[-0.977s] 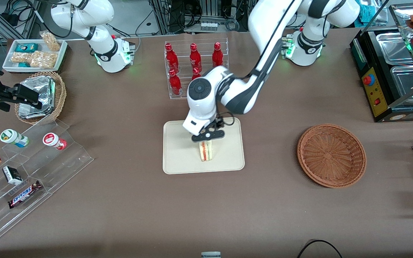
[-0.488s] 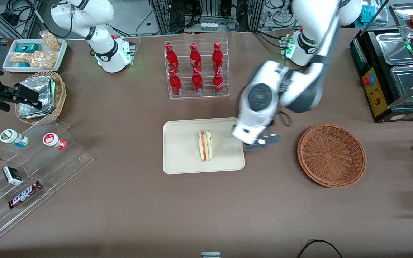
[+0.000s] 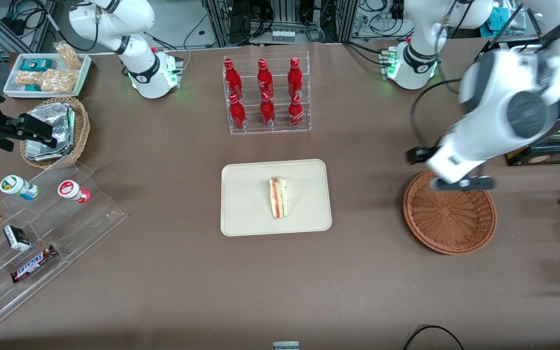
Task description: Place sandwich from basket to tray
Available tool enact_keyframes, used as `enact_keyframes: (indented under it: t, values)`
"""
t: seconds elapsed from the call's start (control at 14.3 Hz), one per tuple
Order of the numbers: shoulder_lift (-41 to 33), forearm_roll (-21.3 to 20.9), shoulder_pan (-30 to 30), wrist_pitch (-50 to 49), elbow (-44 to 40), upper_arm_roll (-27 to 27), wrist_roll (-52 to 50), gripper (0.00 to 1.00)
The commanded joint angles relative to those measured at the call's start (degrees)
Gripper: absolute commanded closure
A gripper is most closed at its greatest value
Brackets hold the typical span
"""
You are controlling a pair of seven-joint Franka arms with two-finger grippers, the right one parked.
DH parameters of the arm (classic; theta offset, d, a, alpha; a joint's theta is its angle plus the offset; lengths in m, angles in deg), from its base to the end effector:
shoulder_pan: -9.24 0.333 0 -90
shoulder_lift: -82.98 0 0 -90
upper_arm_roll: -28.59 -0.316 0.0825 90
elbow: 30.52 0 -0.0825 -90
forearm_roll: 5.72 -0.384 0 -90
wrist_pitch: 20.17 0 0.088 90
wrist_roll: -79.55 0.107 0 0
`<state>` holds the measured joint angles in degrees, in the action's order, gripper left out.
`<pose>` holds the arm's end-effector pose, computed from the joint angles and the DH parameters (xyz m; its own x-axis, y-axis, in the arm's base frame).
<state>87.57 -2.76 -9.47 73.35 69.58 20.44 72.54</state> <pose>0.5545 -0.1109 0.5023 0.9791 -0.0535 -0.1962 -0.0516 -0.9986 0.0148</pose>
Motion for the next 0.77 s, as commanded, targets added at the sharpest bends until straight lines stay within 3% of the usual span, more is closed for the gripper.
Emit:
enact_keyframes:
  t: [0.0,0.14,0.35,0.7]
  values:
    - [-4.93,-3.39,4.36,-2.36,0.19,1.37,4.63,0.00]
    - [-6.26,-3.67,10.60,-4.39,-1.82,5.74,7.17,0.00]
    - [-6.27,-3.76,23.60,-5.01,-6.13,17.43,7.01,0.00]
    - [-6.09,-3.49,25.92,-3.26,-7.37,18.60,6.75,0.00]
